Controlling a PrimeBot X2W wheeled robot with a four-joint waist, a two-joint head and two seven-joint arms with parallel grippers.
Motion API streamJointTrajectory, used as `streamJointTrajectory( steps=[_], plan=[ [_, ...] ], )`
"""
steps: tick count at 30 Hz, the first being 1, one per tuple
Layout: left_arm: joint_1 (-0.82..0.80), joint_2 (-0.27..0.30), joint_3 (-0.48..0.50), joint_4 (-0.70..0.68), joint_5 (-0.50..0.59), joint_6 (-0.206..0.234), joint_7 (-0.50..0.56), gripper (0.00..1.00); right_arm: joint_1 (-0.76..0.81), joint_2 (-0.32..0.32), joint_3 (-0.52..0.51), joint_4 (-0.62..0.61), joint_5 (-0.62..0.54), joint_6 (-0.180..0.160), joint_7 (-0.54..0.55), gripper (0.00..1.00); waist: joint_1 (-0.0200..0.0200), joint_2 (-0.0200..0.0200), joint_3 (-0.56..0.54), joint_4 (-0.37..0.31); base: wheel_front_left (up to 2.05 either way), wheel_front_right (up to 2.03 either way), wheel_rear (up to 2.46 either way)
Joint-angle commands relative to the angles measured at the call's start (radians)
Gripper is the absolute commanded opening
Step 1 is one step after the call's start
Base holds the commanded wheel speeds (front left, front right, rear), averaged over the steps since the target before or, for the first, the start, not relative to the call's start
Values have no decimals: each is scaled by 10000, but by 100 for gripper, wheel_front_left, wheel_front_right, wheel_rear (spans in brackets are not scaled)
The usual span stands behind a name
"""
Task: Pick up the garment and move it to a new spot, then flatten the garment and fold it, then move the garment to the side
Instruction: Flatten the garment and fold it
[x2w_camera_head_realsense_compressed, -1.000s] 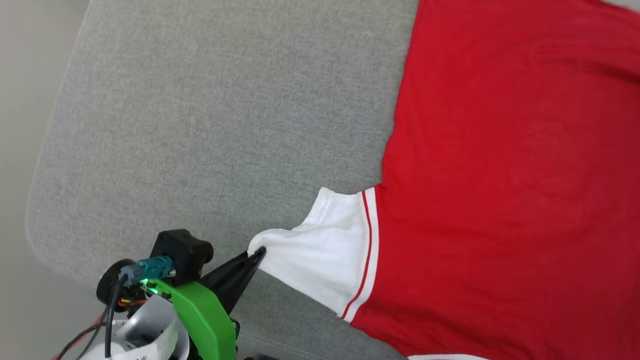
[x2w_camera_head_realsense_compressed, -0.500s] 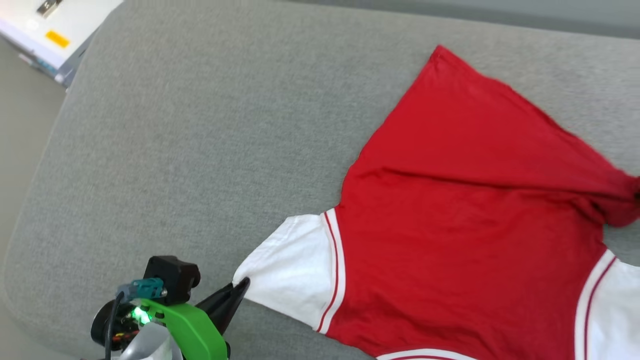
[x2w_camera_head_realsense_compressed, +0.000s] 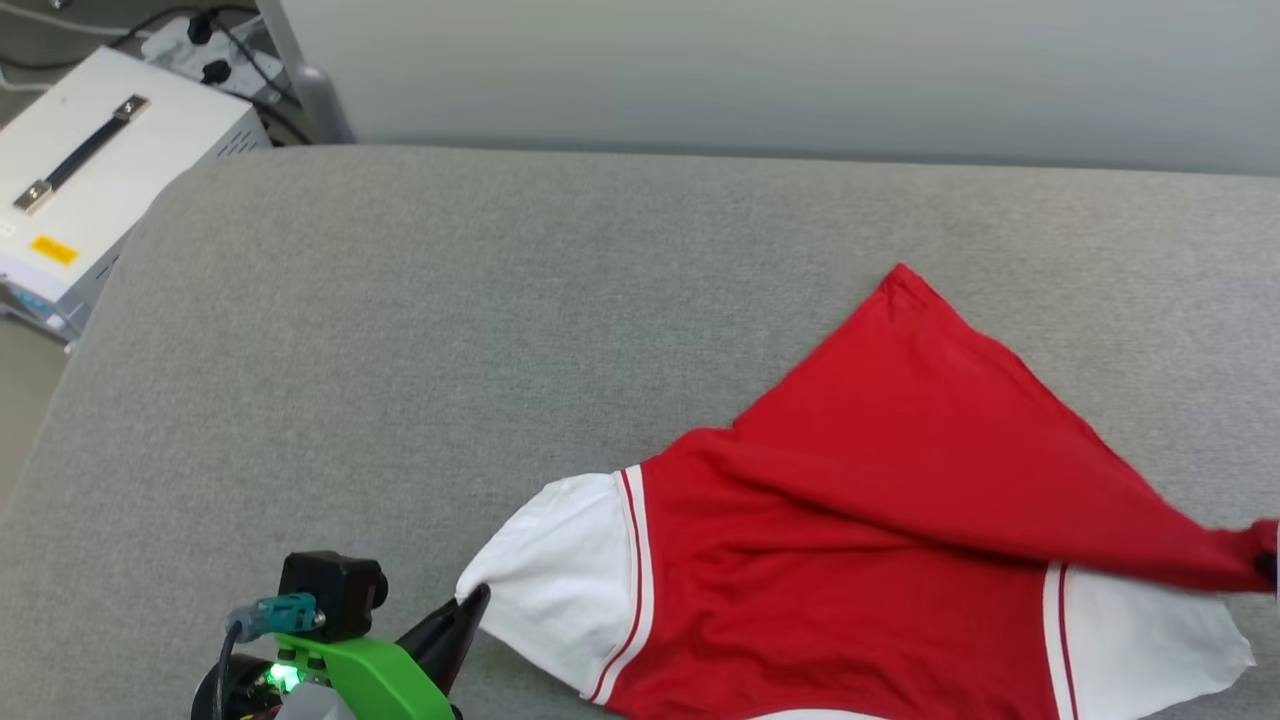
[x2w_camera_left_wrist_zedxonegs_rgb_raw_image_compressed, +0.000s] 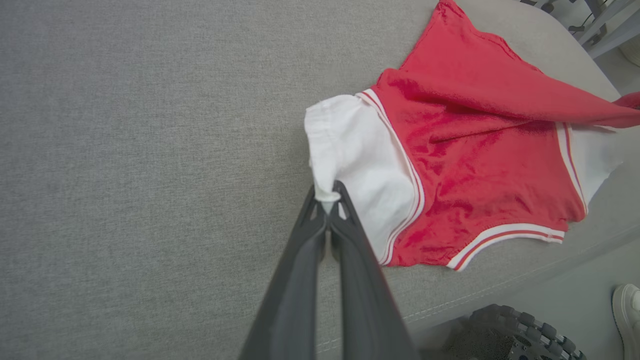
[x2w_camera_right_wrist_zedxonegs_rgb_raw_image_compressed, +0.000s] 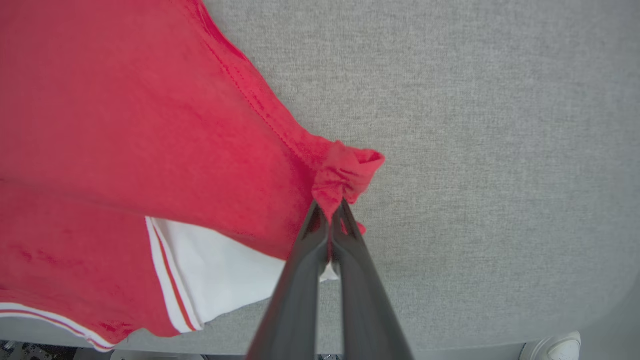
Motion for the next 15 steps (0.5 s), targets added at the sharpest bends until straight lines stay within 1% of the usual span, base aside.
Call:
streamJointTrajectory(
  steps=[1, 6, 9, 15],
  plan=[
    [186, -106, 26, 71, -99, 85, -112, 0, 384, 130, -136, -271, -55, -7, 116, 0, 1, 115, -406, -340, 0, 0, 0],
    [272, -455, -2, 341, -215, 71, -435, 0, 1486, 792, -584, -1044, 117, -7, 407, 0, 1, 115, -581, -425, 0, 0, 0],
    [237, -617, -72, 520, -186, 47, -561, 0, 2029, 979, -738, -1189, 7, -7, 439, 0, 1, 115, -641, -433, 0, 0, 0],
    [79, -944, -158, 820, -132, 11, -812, 0, 2673, 1617, -1005, -1258, 137, -7, 287, 0, 1, 115, -682, -398, 0, 0, 0]
  ],
)
